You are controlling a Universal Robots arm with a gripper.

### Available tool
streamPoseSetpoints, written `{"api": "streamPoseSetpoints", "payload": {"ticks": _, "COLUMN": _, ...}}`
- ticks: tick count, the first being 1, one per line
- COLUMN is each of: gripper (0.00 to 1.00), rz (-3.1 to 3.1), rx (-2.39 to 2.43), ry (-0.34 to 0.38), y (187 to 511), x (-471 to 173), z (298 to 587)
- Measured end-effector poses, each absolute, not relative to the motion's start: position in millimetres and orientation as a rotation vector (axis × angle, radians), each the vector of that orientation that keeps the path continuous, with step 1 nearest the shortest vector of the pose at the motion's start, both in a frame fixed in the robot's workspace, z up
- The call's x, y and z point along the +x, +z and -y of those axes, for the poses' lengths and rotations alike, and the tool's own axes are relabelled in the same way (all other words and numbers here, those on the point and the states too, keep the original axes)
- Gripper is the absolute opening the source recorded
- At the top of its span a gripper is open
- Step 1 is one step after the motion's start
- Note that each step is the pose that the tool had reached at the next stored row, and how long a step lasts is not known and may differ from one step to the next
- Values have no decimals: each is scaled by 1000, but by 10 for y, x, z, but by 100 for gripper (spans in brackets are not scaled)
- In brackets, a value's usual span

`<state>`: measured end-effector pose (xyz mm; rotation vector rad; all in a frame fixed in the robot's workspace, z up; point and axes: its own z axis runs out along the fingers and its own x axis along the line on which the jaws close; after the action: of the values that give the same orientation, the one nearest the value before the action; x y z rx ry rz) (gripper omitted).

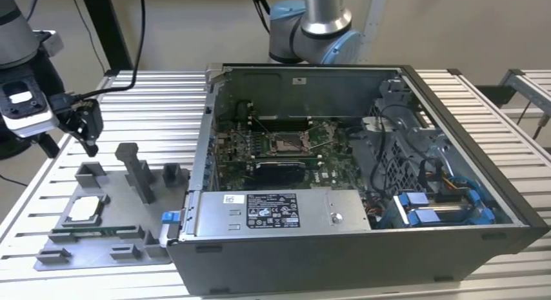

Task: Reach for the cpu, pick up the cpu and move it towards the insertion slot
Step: 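Pick up the cpu and move it towards the insertion slot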

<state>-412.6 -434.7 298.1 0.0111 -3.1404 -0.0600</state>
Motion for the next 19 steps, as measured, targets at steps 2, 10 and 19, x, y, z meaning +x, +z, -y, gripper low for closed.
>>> {"api": "streamPoseSetpoints", "payload": {"ticks": 2, "gripper": 100, "rz": 3140, "rx": 11, "ry": -60, "y": 2961, "x": -4127, "z": 4347}}
{"api": "streamPoseSetpoints", "payload": {"ticks": 10, "gripper": 100, "rz": 3140, "rx": 11, "ry": -60, "y": 2878, "x": -4127, "z": 4347}}
{"api": "streamPoseSetpoints", "payload": {"ticks": 19, "gripper": 100, "rz": 3140, "rx": 11, "ry": -60, "y": 2781, "x": -4131, "z": 4347}}
